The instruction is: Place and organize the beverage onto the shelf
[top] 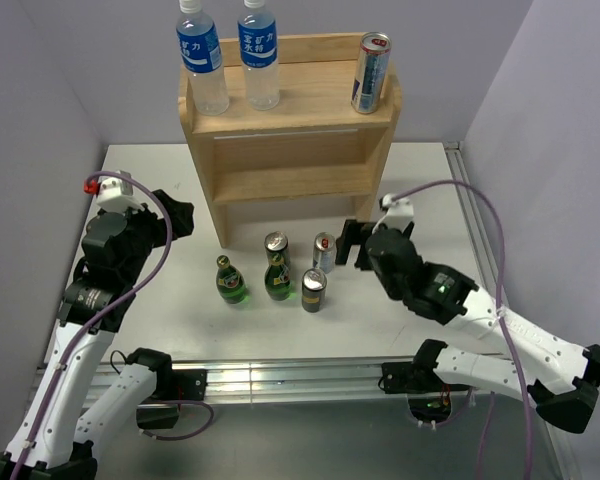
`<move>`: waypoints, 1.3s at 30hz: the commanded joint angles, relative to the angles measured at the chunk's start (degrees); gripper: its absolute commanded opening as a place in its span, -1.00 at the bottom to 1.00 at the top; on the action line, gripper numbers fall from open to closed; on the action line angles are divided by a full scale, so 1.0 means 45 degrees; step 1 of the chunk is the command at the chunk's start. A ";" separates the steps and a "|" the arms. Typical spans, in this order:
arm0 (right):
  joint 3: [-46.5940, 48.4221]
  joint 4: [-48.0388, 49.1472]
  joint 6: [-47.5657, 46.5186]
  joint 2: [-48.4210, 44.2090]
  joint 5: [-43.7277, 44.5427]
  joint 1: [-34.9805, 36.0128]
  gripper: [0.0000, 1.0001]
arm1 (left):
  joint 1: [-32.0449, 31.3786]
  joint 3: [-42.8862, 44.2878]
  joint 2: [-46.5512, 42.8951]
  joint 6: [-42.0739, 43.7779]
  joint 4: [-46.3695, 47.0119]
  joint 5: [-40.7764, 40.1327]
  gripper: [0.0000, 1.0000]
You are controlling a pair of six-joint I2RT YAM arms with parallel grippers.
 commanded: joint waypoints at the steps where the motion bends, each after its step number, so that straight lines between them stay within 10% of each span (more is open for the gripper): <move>1: -0.1721 0.1014 0.1931 -0.0810 -0.0819 0.0423 1.00 | -0.0049 -0.0115 0.0011 0.0062 0.0594 -0.0017 0.94; 15: -0.5570 0.5193 0.2675 0.1237 -0.1562 0.0423 1.00 | -0.0069 -0.0115 0.0148 0.0160 0.0223 0.0022 0.94; 39: -0.5534 1.0602 0.1017 0.6003 -0.0546 -0.0162 1.00 | -0.0186 -0.0447 0.0148 0.0629 0.0398 -0.0173 0.96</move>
